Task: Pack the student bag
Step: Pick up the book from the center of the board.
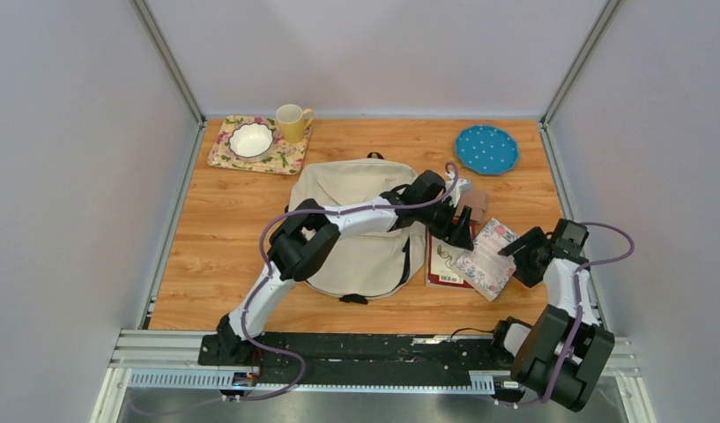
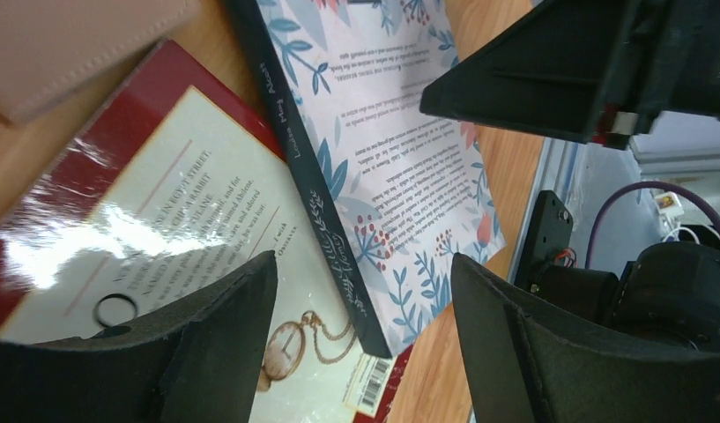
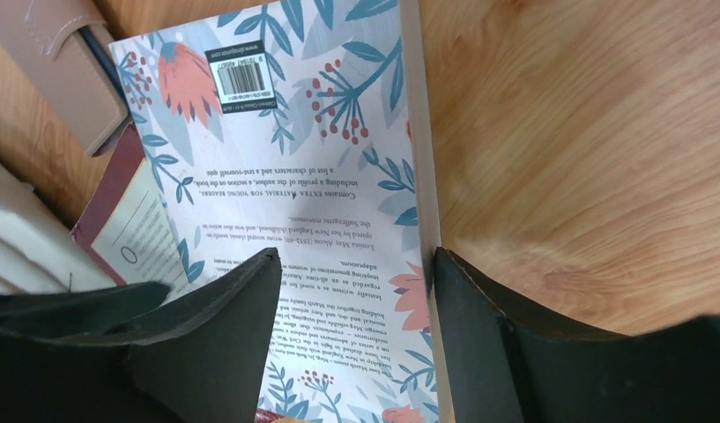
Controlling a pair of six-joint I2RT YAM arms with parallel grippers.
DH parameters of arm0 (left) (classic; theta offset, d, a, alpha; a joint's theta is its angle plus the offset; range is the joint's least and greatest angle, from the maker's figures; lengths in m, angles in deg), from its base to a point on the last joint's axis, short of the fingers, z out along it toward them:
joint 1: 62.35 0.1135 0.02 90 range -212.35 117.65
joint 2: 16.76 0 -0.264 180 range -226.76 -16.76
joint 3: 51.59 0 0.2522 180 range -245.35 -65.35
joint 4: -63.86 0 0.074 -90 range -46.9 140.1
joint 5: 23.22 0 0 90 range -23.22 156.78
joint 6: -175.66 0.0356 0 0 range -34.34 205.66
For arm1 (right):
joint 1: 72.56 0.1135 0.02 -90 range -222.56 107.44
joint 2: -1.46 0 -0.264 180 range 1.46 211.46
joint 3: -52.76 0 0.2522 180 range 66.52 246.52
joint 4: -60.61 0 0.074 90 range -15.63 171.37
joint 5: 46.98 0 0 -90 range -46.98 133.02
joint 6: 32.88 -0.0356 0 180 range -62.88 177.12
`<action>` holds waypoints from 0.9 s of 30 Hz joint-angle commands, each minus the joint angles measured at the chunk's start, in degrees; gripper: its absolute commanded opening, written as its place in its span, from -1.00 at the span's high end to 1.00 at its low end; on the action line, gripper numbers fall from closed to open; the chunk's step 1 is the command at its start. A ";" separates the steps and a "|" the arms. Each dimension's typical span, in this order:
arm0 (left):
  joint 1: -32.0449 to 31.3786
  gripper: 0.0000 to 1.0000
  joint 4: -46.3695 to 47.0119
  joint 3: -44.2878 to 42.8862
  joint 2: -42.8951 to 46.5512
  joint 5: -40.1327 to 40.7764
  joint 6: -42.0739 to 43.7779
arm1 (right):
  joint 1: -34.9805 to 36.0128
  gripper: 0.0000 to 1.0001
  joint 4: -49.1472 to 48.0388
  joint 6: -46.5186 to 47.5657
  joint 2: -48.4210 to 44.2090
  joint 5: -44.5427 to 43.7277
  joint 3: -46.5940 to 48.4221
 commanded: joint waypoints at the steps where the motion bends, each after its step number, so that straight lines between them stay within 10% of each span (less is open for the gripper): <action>1: -0.89 -0.60 2.06 -2.20 -3.17 -4.16 -5.55 | 0.28 -0.34 0.02 0.64 -2.40 5.77 -0.73; 10: -2.21 -0.48 2.76 -3.69 -8.09 -10.75 -10.65 | 0.19 -0.35 -2.35 0.12 -1.00 9.29 -2.84; 18: -2.65 0.16 2.76 -6.15 -8.01 -14.62 -11.62 | 0.19 -0.35 -4.64 -1.46 0.58 13.33 -2.67; 27: -2.65 -0.29 9.87 -6.68 -8.71 -20.77 -16.00 | 0.28 -0.35 -5.34 -2.26 -0.03 15.62 -3.19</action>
